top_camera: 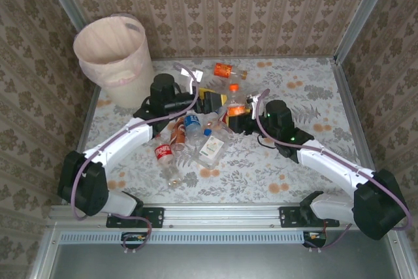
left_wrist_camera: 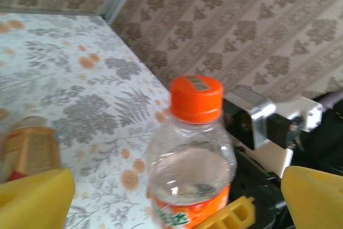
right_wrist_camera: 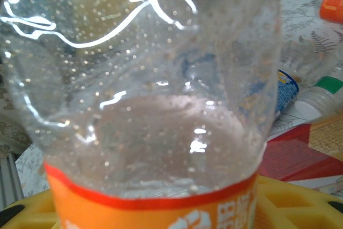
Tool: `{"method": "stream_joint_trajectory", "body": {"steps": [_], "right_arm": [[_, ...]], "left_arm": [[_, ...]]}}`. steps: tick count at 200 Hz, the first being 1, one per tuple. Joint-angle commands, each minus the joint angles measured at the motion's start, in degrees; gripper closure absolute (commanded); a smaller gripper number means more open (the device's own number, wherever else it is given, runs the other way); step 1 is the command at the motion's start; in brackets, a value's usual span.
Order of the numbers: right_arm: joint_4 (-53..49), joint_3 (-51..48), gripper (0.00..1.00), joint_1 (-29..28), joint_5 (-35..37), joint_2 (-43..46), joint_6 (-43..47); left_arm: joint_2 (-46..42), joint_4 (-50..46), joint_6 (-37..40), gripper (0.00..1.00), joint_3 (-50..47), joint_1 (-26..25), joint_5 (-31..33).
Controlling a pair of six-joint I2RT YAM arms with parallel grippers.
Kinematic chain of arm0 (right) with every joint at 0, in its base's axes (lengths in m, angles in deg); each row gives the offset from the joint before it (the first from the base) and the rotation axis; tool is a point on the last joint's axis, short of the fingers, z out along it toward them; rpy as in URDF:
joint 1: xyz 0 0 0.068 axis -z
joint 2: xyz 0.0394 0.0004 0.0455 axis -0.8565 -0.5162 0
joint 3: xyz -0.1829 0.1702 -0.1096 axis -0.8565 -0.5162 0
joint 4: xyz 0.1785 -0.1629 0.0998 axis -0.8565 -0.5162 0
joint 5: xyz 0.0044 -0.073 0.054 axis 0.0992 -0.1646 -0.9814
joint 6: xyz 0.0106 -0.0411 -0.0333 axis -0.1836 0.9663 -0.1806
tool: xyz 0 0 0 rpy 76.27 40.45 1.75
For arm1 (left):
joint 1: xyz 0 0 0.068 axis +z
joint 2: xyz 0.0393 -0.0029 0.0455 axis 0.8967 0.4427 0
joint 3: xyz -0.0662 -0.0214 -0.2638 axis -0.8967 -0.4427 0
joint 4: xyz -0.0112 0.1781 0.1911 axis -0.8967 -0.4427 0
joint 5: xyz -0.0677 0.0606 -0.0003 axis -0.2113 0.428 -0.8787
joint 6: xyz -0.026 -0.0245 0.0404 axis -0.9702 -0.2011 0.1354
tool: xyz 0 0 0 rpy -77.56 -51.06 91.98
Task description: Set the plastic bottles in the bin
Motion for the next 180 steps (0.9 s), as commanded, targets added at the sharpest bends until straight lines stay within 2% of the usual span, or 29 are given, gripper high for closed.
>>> {"method": "stream_joint_trajectory", "body": {"steps": [1,30,61,101,118,143,180], "right_arm": [[2.55,2.29,0.44,0.27,-3.24,-0.74,1.67],[4.07,2.94,0.44,0.21,-5.13,-1.18,2.42],[5.88,3.97,0.42,-0.05,-7.05,-1.73,3.69],[5.63,6.00,0.38,-0.43,-10.67,-2.97,6.99],[4.98,6.90,0.37,-0.45,-12.08,-3.42,7.98],[6.10,7.22,0.36,-0.52,-13.60,-4.21,7.14],[9.61,7.13,0.35,-0.79,-13.73,-5.02,4.57]], "left_arm": [[1.20,3.89,1.72,0.00,0.38,-1.81,-4.44],[2.30,-3.22,5.57,0.00,2.57,-3.13,-0.37],[3.65,-3.05,5.06,0.01,2.95,-3.74,1.34],[6.28,1.35,2.72,0.13,4.02,-4.35,-1.81],[6.24,3.93,1.86,0.19,3.55,-4.34,-0.50],[6.30,5.91,1.60,0.23,3.22,-4.43,1.89],[7.53,8.31,-0.06,0.43,2.77,-4.43,2.03]]}}
